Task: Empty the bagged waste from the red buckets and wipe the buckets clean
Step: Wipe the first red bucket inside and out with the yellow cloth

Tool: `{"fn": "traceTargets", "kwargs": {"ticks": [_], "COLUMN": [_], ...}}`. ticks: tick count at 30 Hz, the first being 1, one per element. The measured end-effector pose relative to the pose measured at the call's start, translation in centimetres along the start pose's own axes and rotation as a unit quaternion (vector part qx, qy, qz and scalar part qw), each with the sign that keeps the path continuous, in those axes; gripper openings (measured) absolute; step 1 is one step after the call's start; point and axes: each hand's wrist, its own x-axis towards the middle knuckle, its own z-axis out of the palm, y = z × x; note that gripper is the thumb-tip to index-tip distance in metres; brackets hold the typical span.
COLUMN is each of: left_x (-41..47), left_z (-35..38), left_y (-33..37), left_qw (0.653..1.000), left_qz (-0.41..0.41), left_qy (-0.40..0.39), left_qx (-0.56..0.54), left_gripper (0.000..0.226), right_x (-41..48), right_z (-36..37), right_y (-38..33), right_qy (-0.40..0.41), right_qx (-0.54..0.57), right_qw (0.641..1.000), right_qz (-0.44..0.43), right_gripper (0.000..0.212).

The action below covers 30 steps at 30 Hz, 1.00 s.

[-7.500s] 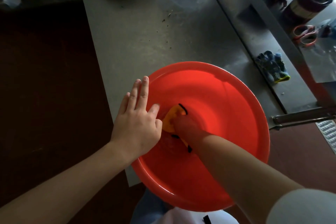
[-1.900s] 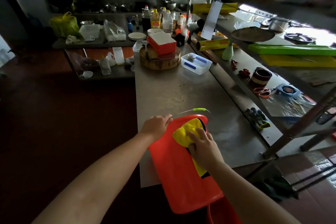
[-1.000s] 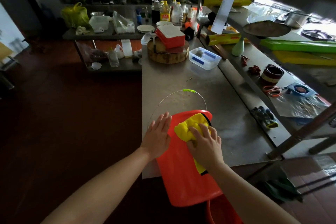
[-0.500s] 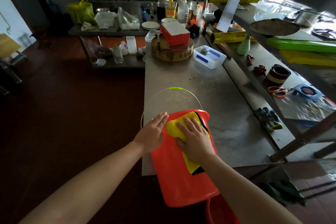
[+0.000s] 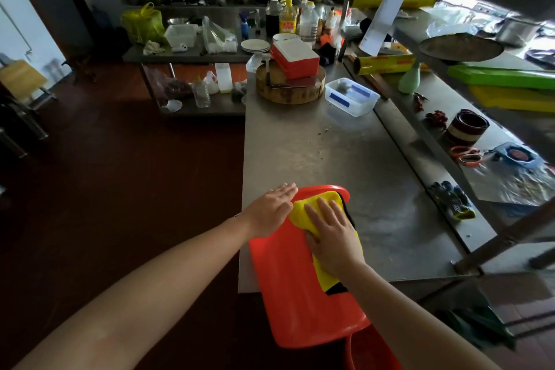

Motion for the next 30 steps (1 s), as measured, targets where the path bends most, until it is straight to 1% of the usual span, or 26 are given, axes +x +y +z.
{"fn": "traceTargets", "kwargs": {"ticks": [2,4,8,11,14,16,19,21,24,26,28,30], "left_x": [0.1,0.0,-0.6,-1.1,-1.4,-1.6,-1.8,-1.9,-2.2,-2.4,-2.4,-2.3], "left_z": [-0.4,-0.7,-0.8,-0.3,0.6,1.2,1.7,1.6,1.7,1.9,2.0,1.8], "left_y": [-0.4,-0.9,-2.0,-2.4,-2.3,-2.1,-2.2,-2.3,-2.6,-2.9,-3.4,-3.9], "left_qw": [1.0,0.999,1.0,1.0,1.0,0.999,0.999,0.999,0.99,0.982,0.977,0.972], "left_qz": [-0.009,-0.018,-0.015,0.004,0.013,0.009,-0.01,-0.031,-0.056,-0.071,-0.084,-0.089], "left_qy": [-0.013,-0.018,-0.014,-0.006,0.021,0.034,0.038,0.03,0.043,0.058,0.057,0.046], "left_qx": [-0.018,-0.02,-0.017,-0.003,0.019,0.028,0.022,-0.018,-0.124,-0.163,-0.188,-0.211], "left_gripper": [0.074,0.074,0.072,0.069,0.059,0.058,0.058,0.055,0.05,0.05,0.052,0.055], "right_x": [0.3,0.7,1.4,1.3,1.3,1.3,1.4,1.8,2.0,2.1,2.2,2.0], "right_z": [0.2,0.8,1.4,1.2,1.0,0.9,0.6,0.3,0.0,-0.1,-0.1,0.2], "right_y": [-1.2,-2.7,-3.5,-2.3,-0.4,1.1,3.0,3.9,4.8,4.8,4.2,3.1], "right_qy": [-0.005,-0.019,-0.034,-0.015,0.006,0.003,-0.008,-0.016,-0.01,-0.013,-0.011,0.001], "right_qx": [-0.026,-0.062,-0.072,-0.057,-0.007,0.033,0.095,0.144,0.227,0.256,0.263,0.221], "right_qw": [0.997,0.992,0.992,0.994,0.999,0.999,0.988,0.977,0.948,0.935,0.93,0.948], "right_qz": [-0.067,-0.106,-0.095,-0.091,-0.031,0.03,0.118,0.16,0.222,0.246,0.255,0.229], "right_gripper": [0.062,0.066,0.067,0.063,0.059,0.061,0.062,0.059,0.052,0.05,0.05,0.053]}}
